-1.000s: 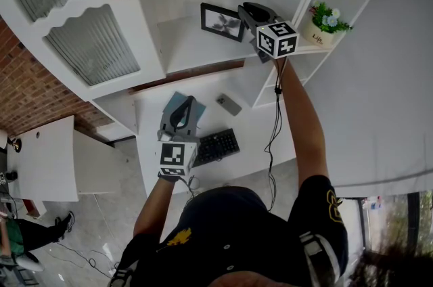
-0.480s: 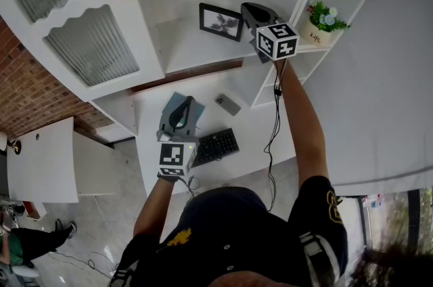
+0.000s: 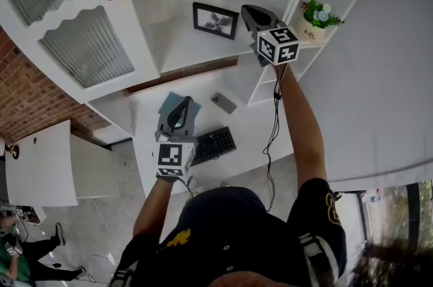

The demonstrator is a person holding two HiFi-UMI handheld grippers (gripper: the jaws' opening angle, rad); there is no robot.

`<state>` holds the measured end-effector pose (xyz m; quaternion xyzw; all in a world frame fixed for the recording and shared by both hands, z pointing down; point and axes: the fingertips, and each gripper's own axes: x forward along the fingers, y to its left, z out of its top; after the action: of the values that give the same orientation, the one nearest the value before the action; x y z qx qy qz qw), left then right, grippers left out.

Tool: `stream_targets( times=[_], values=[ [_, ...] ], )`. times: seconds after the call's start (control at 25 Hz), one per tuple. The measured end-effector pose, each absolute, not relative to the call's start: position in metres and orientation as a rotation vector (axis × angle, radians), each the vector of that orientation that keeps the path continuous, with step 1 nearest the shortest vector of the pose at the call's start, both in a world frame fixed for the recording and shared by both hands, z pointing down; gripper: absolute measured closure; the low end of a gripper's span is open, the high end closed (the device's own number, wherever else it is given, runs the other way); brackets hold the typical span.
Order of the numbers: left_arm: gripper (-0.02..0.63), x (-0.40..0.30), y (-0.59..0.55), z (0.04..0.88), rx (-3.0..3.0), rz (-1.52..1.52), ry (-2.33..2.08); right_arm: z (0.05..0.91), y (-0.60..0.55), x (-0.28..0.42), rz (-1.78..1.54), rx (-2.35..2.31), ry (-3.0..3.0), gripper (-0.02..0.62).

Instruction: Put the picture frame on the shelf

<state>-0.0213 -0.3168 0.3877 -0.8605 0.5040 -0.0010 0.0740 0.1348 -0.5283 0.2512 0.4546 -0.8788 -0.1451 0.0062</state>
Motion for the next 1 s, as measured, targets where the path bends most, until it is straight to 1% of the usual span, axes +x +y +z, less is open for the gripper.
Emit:
stream_targets(
  times=[0.32, 0.56, 1.0],
  values=[
    [0.589, -0.020, -0.317, 0.392, -2.588, -0.006, 1.517, 0.254, -0.502, 0.144, -0.451, 1.453, -2.751, 0.589],
    [0.588, -0.021, -0.316, 0.394, -2.589, -0.005, 1.529, 0.260, -0.474, 0.135, -0.440, 1.433, -2.789, 0.589],
    [0.588, -0.035, -0.316, 0.405, -2.594, -0.003, 1.575, 0.292, -0.422, 0.130, -0.444, 1.422, -2.773, 0.589]
  ],
)
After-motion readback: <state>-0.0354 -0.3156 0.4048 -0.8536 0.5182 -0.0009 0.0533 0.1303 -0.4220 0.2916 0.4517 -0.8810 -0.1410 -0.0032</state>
